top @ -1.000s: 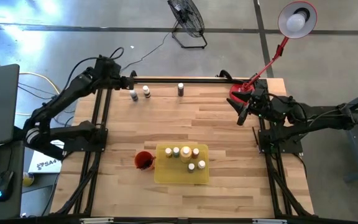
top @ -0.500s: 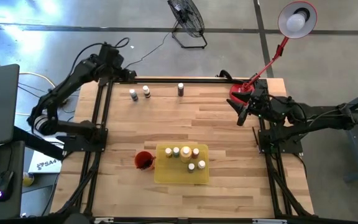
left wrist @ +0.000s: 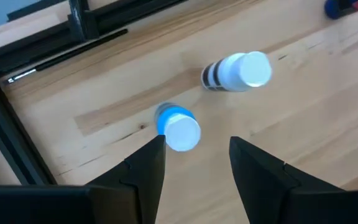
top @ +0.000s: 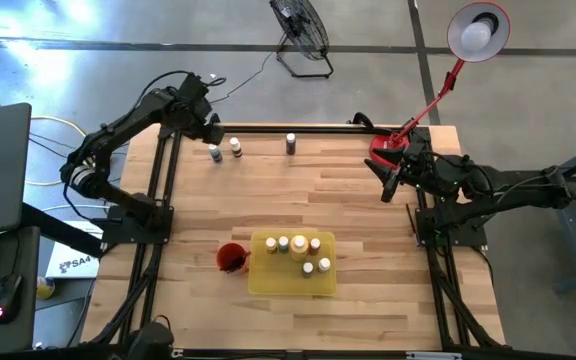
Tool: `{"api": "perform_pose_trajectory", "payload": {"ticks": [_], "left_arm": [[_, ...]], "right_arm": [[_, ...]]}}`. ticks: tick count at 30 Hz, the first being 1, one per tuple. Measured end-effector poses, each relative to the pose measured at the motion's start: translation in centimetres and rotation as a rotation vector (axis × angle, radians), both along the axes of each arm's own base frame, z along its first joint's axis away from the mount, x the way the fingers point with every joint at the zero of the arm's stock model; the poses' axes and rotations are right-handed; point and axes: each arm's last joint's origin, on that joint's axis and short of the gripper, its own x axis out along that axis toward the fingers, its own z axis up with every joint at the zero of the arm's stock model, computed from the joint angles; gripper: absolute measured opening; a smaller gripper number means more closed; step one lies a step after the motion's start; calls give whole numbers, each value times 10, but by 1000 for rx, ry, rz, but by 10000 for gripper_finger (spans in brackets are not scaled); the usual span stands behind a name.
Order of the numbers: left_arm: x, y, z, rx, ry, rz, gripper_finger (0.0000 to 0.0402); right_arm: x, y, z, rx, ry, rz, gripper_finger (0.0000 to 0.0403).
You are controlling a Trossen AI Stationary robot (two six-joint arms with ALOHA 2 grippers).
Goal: Pick & Place Paint Supplies
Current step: Put the blue paint bottle into the yellow bin
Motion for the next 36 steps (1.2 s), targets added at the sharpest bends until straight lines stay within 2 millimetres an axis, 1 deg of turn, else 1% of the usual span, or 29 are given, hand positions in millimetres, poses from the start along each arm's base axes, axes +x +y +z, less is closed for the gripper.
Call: {"api": "perform_pose_trajectory", "payload": {"ticks": [5, 12, 21, 31, 36], "left_arm": [[3, 4, -8, -22, 26, -20, 175], [3, 9, -14, 1, 108, -42, 175], [4, 10, -14, 13, 105, -49, 175], [8, 18, -11, 113, 73, -48, 175], [8, 17, -11, 97, 69, -57, 176]], "right_arm": [[0, 0, 0, 0, 0, 0, 174], [0, 0, 0, 0, 0, 0, 174], [0, 0, 0, 1, 0, 6, 174], [0, 0, 0, 1, 1, 7, 174], [0, 0, -3, 0, 34, 7, 174]]}}
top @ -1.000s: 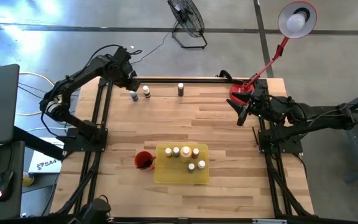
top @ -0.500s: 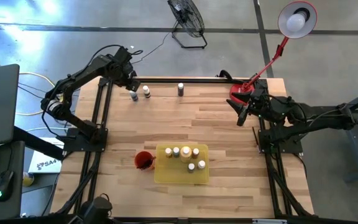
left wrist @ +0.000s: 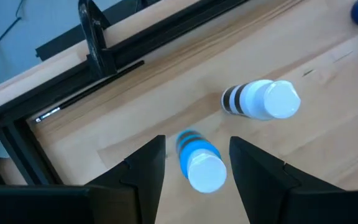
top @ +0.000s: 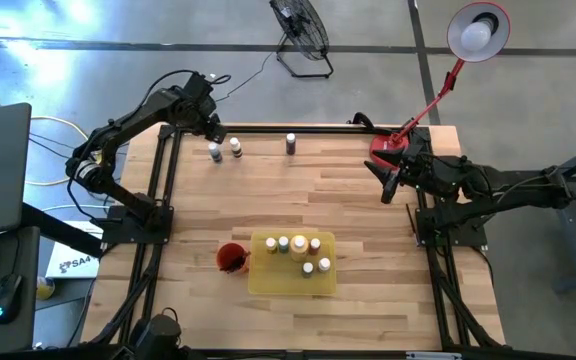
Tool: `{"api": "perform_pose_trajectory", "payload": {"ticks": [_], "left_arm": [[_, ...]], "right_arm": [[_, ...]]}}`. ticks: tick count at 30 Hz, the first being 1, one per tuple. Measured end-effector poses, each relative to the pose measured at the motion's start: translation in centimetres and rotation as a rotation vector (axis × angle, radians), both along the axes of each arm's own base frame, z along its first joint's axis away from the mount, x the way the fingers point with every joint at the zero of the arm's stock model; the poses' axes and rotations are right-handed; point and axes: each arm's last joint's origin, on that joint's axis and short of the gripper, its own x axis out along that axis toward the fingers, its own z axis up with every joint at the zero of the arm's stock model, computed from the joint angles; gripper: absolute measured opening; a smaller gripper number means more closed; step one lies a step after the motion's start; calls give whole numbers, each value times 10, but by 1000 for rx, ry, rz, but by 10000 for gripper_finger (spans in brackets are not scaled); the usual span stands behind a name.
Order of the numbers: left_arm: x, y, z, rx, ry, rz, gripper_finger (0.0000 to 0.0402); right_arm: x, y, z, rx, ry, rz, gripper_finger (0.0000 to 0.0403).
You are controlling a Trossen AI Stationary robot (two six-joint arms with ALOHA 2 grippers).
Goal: Pick & Place Paint Supplies
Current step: Put the blue paint bottle into the yellow bin
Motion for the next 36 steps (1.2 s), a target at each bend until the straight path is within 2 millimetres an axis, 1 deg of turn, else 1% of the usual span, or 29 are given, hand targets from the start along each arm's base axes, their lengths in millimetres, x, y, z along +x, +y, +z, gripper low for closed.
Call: {"api": "perform_pose_trajectory", "payload": {"ticks": [3, 8, 11, 27, 36], "left_arm": [[0, 0, 0, -8, -8, 22, 186], [0, 0, 0, -11, -8, 31, 226], [-1, -2, -1, -40, -16, 52, 241], [-2, -5, -2, -75, -4, 68, 244], [-3, -6, -3, -100, -11, 115, 244]], "right_arm": [[0, 0, -2, -1, 22, 0, 174], [0, 0, -2, -1, 22, 0, 174], [0, 0, -2, -1, 21, 0, 174], [0, 0, -2, -1, 22, 0, 174], [0, 0, -2, -1, 21, 0, 174]]}}
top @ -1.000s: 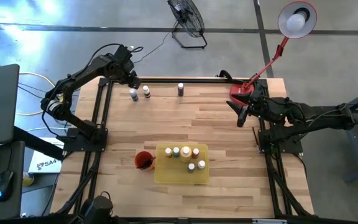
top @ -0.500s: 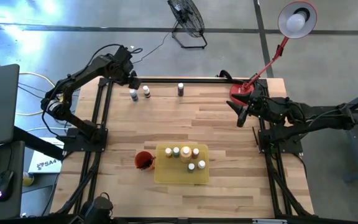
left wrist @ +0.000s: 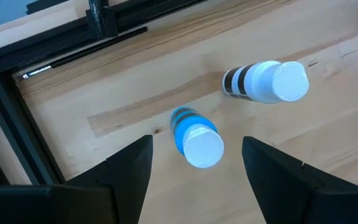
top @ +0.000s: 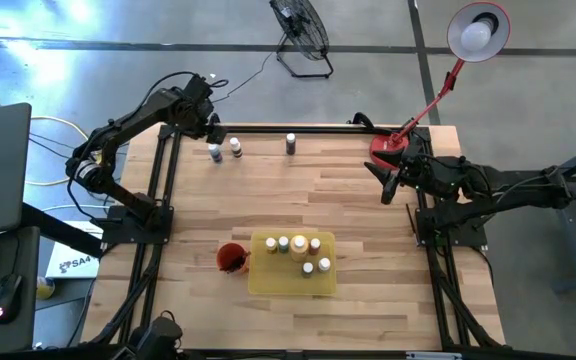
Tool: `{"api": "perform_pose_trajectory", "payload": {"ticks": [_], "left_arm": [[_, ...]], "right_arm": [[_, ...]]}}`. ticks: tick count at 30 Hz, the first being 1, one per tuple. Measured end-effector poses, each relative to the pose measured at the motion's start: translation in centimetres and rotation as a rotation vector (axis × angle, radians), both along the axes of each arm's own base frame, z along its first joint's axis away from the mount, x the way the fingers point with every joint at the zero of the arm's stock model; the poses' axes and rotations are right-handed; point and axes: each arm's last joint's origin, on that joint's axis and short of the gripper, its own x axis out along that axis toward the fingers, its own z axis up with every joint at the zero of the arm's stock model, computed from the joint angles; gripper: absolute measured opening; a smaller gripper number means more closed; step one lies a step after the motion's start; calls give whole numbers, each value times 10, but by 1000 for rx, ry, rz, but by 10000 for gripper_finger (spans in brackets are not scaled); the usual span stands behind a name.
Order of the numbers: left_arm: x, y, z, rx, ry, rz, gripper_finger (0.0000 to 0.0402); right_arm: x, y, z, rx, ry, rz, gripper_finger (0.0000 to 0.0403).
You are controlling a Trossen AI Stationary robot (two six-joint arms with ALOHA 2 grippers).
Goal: Pick & Place Paint Supplies
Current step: Put the blue paint bottle into the yellow bin
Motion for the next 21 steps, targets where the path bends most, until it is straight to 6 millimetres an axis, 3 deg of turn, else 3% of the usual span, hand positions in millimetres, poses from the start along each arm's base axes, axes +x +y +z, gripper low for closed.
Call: {"api": "perform_pose_trajectory", "payload": {"ticks": [12, 21], "left_arm": [[13, -14, -27, -16, 21, -66, 244], [14, -11, -29, 51, 56, -43, 244]], "right_arm": [[0, 0, 0, 0, 0, 0, 174], [0, 0, 0, 0, 0, 0, 174]]}}
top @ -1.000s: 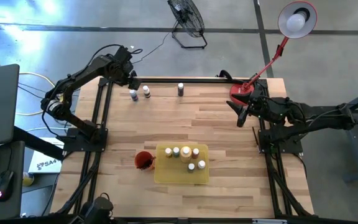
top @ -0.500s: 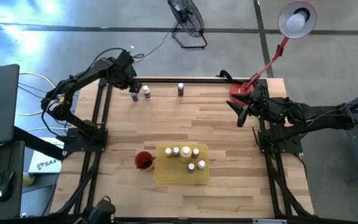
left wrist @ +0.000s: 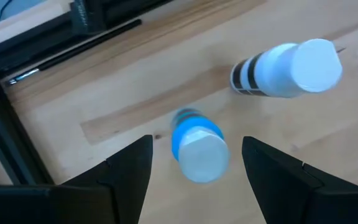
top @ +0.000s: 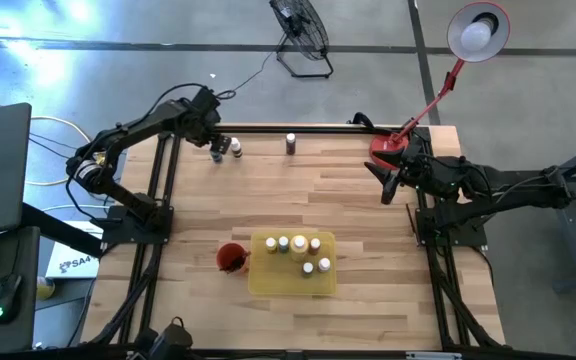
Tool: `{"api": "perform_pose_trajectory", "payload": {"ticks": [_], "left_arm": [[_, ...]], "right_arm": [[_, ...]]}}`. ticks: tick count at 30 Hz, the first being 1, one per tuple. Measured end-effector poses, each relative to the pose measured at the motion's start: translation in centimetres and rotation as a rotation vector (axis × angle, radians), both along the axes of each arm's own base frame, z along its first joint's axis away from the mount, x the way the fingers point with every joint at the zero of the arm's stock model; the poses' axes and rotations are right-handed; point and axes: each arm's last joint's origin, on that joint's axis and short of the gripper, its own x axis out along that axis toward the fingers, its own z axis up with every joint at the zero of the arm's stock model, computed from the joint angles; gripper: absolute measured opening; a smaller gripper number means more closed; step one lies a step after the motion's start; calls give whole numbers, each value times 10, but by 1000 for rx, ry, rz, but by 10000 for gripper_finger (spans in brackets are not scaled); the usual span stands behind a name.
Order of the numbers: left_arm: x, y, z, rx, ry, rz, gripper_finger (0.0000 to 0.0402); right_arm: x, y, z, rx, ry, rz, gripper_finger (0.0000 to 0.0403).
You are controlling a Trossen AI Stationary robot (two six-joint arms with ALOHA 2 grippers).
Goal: Pick & Place Paint Supplies
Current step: Put the blue paint bottle into the yellow bin
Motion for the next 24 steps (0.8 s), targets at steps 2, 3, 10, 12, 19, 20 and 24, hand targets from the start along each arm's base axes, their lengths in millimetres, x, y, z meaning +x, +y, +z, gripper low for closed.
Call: {"api": "perform_pose_trajectory", "payload": {"ticks": [2, 3, 10, 12, 19, 20, 24], "left_arm": [[0, 0, 0, 1, -1, -1, 244], [0, 0, 0, 3, -2, -1, 244], [1, 2, -4, -6, 11, 1, 244], [2, 4, -8, -19, 22, 2, 244], [7, 9, -23, -71, 51, 2, 244], [7, 9, -24, -73, 52, 1, 244], [7, 10, -24, -71, 50, 2, 244]], "right_arm": [[0, 0, 0, 0, 0, 0, 174], [0, 0, 0, 0, 0, 0, 174], [0, 0, 0, 0, 0, 0, 174], [0, 0, 0, 0, 0, 0, 174], [0, 0, 0, 0, 0, 0, 174], [0, 0, 0, 0, 0, 0, 174], [0, 0, 0, 0, 0, 0, 174]]}}
